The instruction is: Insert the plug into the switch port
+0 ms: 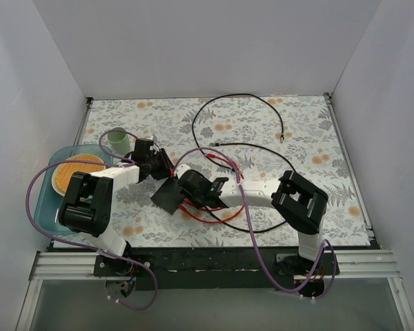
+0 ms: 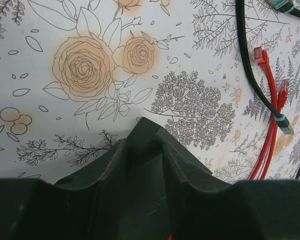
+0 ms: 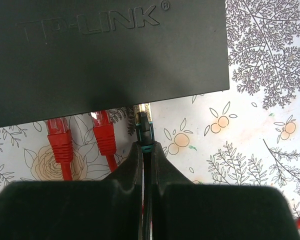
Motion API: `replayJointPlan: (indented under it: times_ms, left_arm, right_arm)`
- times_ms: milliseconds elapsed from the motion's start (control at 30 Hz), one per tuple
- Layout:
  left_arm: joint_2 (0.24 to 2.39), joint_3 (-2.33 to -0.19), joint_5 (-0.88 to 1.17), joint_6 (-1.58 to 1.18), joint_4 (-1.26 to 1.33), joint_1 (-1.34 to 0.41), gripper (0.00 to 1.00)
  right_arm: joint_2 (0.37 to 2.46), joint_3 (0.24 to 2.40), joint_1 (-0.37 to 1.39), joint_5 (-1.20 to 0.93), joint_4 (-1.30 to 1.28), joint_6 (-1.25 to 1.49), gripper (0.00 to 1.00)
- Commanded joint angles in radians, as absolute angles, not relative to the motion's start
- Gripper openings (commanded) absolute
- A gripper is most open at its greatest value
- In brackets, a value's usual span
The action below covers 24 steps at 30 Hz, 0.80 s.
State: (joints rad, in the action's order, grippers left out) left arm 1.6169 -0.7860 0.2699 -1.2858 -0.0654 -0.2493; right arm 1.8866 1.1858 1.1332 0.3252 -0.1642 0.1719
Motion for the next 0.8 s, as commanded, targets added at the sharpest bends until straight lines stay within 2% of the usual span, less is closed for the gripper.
replayJointPlan:
  times_ms: [0, 100, 500, 767]
  left_arm:
    - [1.647, -0.779, 0.38, -1.292, -0.181, -0.278, 0.07]
    - [1.657, -0.781, 0.379, -1.29, -0.186, -0.278, 0.0]
    - [1.693, -0.781, 0.388, -1.285, -0.183, -0.278, 0.0]
    - [1.71, -0.77, 0.408, -1.287, -0.173, -0.278, 0.0]
  right_arm:
    - [1.845, 1.261, 1.091, 0.344, 0.089, 0.276, 0.01]
    - [1.839, 1.25, 1.077, 0.367, 0.103, 0.302, 0.01]
    - [1.818, 1.206, 1.028, 0.402, 0.115, 0.333, 0.01]
    - [1.833, 1.173, 1.02, 0.322, 0.274, 0.295, 0.01]
